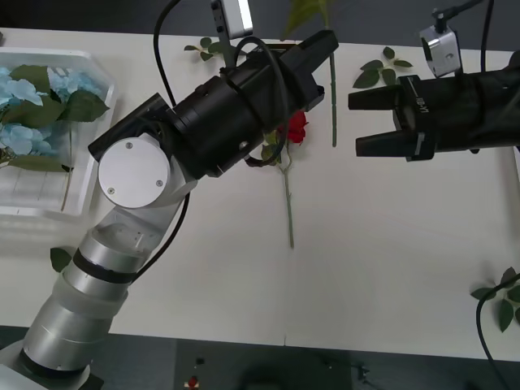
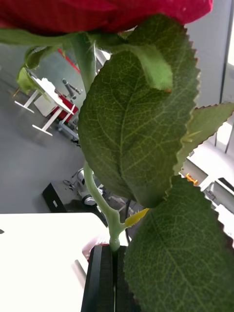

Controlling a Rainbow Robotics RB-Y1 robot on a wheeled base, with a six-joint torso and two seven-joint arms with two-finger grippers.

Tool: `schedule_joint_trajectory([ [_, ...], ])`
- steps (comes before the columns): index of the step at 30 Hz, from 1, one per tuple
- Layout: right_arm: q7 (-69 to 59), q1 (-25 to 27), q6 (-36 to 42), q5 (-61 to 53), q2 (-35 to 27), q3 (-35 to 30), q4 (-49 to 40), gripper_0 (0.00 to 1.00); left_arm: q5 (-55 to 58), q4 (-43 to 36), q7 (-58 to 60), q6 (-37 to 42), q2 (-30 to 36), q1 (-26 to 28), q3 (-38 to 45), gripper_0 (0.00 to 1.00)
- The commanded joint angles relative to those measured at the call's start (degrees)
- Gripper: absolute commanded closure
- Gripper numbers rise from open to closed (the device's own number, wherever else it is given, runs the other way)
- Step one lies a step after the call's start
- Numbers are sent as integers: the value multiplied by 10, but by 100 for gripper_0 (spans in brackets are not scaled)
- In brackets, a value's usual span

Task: Put the red flowers into the right box and the blue flowers into the left box

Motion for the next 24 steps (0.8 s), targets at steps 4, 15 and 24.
schedule_joint_trajectory([
  [4,-6,-7,-22,33,32,1,-14,0,10,-9,-43,-4,-9,-27,-16,100],
  [15,-11,6,-96,36,45,57,-14,0,31,-9,-54,-4,-11,-25,-24,100],
  [24,-17,7,-112,45,57,71,-14,81,31,-4,-60,-3,-9,-23,-25,100],
])
